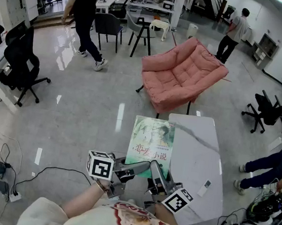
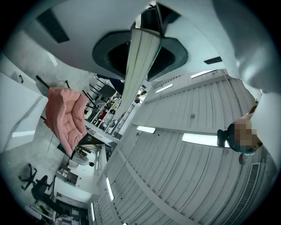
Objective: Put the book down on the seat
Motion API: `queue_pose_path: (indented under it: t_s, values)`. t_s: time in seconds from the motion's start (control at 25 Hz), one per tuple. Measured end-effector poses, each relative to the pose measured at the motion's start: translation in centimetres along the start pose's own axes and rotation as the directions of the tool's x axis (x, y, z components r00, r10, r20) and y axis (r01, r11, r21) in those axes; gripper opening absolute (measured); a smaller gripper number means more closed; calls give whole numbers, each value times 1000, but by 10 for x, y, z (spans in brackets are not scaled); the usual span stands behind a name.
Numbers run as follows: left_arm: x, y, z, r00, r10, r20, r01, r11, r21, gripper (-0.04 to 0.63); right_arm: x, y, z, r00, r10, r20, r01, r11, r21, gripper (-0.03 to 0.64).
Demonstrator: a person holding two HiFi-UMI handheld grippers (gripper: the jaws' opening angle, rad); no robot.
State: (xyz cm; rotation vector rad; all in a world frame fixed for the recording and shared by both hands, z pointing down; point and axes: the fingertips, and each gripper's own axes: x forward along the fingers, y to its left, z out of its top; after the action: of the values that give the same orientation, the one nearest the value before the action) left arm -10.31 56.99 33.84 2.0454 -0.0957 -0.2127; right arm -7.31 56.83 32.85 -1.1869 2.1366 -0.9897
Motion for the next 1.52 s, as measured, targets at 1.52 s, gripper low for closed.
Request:
queue_pose_path:
  t_s: [1.52]
  values:
    - [-45,38,48,999,-34,-41,34,999,1,101,69,-3,-29,998,-35,54,36,999,-24,103]
